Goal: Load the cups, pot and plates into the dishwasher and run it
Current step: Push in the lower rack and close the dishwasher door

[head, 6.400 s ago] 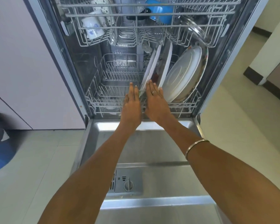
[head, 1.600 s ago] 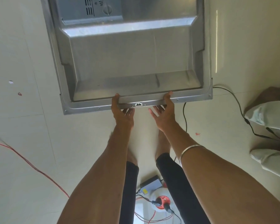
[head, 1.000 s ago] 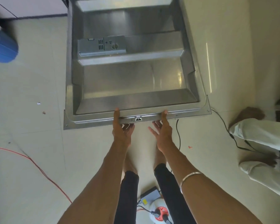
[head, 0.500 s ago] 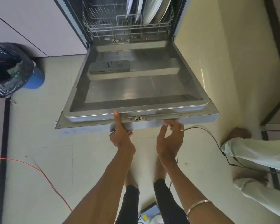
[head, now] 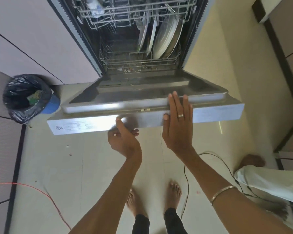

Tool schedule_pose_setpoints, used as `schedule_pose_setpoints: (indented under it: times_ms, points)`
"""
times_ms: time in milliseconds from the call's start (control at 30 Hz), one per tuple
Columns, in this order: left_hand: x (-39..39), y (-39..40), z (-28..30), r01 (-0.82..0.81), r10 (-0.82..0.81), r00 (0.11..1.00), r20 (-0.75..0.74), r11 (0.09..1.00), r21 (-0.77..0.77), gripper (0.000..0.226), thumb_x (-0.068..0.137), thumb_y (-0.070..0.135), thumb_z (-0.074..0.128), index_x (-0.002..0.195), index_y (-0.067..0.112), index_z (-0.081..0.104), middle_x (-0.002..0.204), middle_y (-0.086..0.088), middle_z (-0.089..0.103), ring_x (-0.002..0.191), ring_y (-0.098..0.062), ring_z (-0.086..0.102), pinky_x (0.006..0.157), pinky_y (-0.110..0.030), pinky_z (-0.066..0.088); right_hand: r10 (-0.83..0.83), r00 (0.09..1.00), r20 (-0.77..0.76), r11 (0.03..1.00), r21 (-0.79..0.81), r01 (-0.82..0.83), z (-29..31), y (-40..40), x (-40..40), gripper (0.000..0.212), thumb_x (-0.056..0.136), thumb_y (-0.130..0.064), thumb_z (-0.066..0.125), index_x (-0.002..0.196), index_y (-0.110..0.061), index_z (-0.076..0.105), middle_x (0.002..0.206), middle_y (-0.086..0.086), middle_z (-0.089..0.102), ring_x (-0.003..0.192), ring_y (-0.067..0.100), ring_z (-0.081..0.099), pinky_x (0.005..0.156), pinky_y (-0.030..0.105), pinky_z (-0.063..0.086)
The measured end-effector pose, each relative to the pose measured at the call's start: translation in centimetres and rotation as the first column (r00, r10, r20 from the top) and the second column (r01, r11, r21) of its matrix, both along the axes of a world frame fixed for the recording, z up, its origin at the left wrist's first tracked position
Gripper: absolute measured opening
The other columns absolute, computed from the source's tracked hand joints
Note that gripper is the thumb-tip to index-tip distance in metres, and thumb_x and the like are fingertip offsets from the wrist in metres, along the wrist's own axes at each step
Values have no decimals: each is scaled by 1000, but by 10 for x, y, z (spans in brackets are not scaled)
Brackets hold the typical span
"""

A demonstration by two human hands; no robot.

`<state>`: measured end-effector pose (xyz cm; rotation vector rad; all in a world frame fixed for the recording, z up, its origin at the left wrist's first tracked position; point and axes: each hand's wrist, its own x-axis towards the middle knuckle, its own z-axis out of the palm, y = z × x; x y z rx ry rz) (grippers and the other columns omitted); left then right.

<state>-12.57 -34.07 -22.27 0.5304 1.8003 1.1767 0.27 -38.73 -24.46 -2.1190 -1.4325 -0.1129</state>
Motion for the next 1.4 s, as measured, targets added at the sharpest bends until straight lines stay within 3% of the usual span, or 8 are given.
schedule_pose_setpoints:
  times_ms: [100, 200, 267, 367, 500, 733, 1233, 1400]
  points:
    - [-9, 7, 10, 255, -222, 961, -163, 941, 221, 19, 98, 28, 59, 82, 17, 59, 63, -2, 68, 57, -24, 67, 55, -48, 58, -25, 996, 84, 998, 52, 20, 19, 29, 13, 49, 102, -19, 38, 148, -2, 38, 157, 12, 33, 150, 28, 18, 123, 45, 14]
    - [-21, 19, 13, 647, -378, 740, -557, 627, 434, 9, 93, 6, 62, 84, 7, 63, 77, -3, 68, 70, -21, 65, 61, -45, 54, -34, 988, 153, 997, 71, 23, 30, 50, 23, 48, 101, -20, 41, 146, -2, 42, 156, 13, 35, 149, 29, 23, 122, 46, 17]
    - [-20, 37, 17, 738, -276, 648, -710, 457, 496, 6, 89, -1, 64, 94, 3, 65, 92, -7, 68, 80, -25, 63, 65, -40, 52, -37, 984, 177, 996, 84, 23, 34, 56, 27, 48, 101, -20, 41, 145, -1, 43, 155, 13, 37, 148, 30, 26, 121, 47, 19]
    - [-9, 73, 30, 790, -58, 517, -854, 417, 450, 12, 91, -1, 60, 99, 1, 68, 104, -15, 67, 95, -31, 61, 81, -29, 45, -32, 976, 217, 996, 84, 14, 40, 64, 32, 48, 102, -21, 40, 145, -1, 43, 154, 14, 38, 147, 30, 28, 120, 48, 22]
    - [9, 114, 40, 893, 4, 309, -951, 342, 292, 34, 98, 9, 50, 129, 0, 61, 138, -21, 56, 132, -34, 50, 106, -45, 40, -35, 971, 238, 994, 108, 9, 46, 79, 41, 49, 102, -21, 40, 146, 0, 41, 154, 15, 37, 147, 31, 28, 121, 47, 22]
    - [26, 155, 48, 944, 144, 106, -984, 297, 145, 48, 103, 21, 37, 144, -2, 46, 151, -19, 43, 144, -33, 35, 113, -51, 36, -83, 954, 288, 986, 161, 37, 67, 115, 56, 52, 102, -21, 38, 148, 3, 35, 156, 16, 32, 148, 30, 24, 120, 47, 24]
    - [66, 226, 77, 896, 175, 191, -966, 370, 245, 52, 106, 27, 20, 150, 5, 38, 156, -13, 37, 148, -32, 27, 115, -51, 33, -44, 928, 371, 985, 169, -21, 101, 192, 95, 53, 104, -29, 34, 150, -3, 35, 159, 12, 29, 149, 28, 21, 122, 46, 20]
    - [85, 267, 97, 867, 178, 106, -978, 466, 178, 56, 106, 32, 13, 154, 8, 29, 161, -13, 26, 151, -32, 20, 119, -48, 25, -31, 919, 393, 988, 151, -31, 120, 233, 112, 56, 105, -35, 26, 153, -6, 30, 161, 11, 23, 151, 28, 16, 123, 43, 13]
